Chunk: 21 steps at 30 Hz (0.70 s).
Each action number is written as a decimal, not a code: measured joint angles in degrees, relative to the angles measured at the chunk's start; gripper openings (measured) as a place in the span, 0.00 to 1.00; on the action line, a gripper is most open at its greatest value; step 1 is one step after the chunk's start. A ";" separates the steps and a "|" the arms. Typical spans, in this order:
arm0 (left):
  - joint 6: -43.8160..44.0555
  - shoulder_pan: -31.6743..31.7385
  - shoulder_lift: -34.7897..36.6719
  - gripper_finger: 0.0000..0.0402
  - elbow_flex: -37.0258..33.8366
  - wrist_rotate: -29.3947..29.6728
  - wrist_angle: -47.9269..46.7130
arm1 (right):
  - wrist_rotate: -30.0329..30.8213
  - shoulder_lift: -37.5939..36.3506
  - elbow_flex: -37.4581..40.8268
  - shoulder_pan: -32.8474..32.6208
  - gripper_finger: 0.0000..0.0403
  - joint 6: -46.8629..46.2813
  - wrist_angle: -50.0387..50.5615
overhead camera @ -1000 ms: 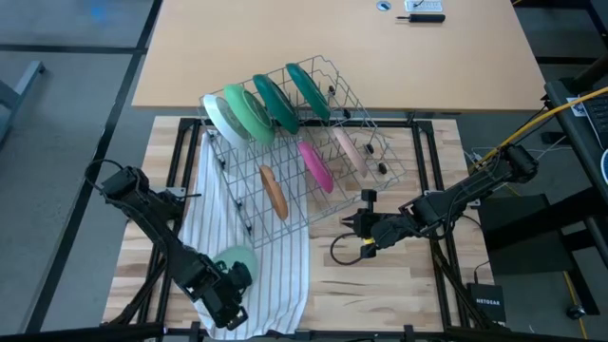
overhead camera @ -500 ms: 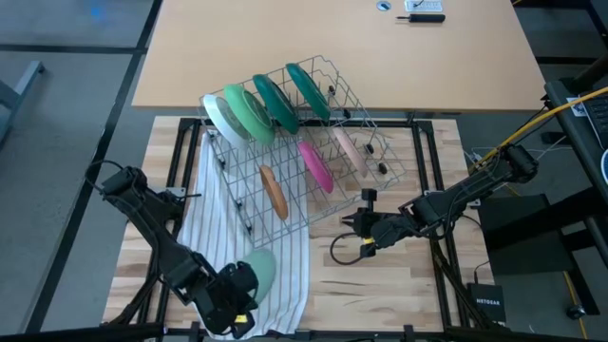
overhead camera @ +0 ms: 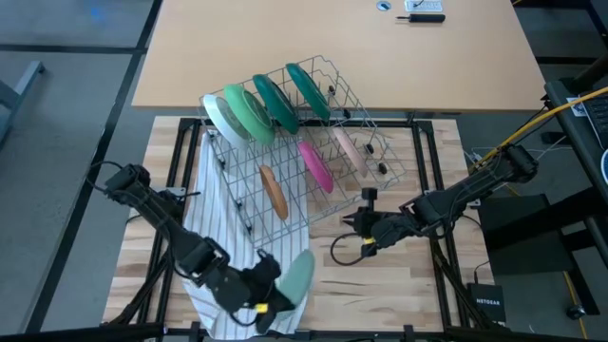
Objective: Sort dishes
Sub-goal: Put the light green plate in the dish rack
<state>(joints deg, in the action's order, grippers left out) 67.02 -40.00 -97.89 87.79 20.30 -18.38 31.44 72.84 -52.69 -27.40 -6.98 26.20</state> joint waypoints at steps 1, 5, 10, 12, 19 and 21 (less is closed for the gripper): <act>-0.05 0.79 0.00 0.00 0.00 0.34 1.91 | 0.00 0.00 -0.96 0.00 0.10 0.00 1.32; -3.38 3.76 0.00 0.00 0.00 0.66 9.87 | 0.02 -0.02 -5.91 0.00 0.10 0.04 10.07; -7.23 7.07 0.02 0.00 0.04 1.41 16.16 | 2.00 -0.04 -11.58 0.00 0.10 1.42 21.59; -7.13 8.30 0.02 0.00 0.04 1.59 16.49 | 4.00 -0.04 -13.49 0.00 0.10 2.40 25.37; -7.72 12.40 0.74 0.00 0.04 1.72 15.42 | 12.54 -1.27 -17.89 0.00 0.10 3.02 38.28; -9.34 13.38 2.53 0.00 0.04 1.91 12.93 | 13.06 -3.14 -17.94 0.00 0.10 2.76 39.90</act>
<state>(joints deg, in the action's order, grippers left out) 57.68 -26.62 -95.35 87.83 22.21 -5.45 44.50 69.70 -70.63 -27.40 -4.23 66.09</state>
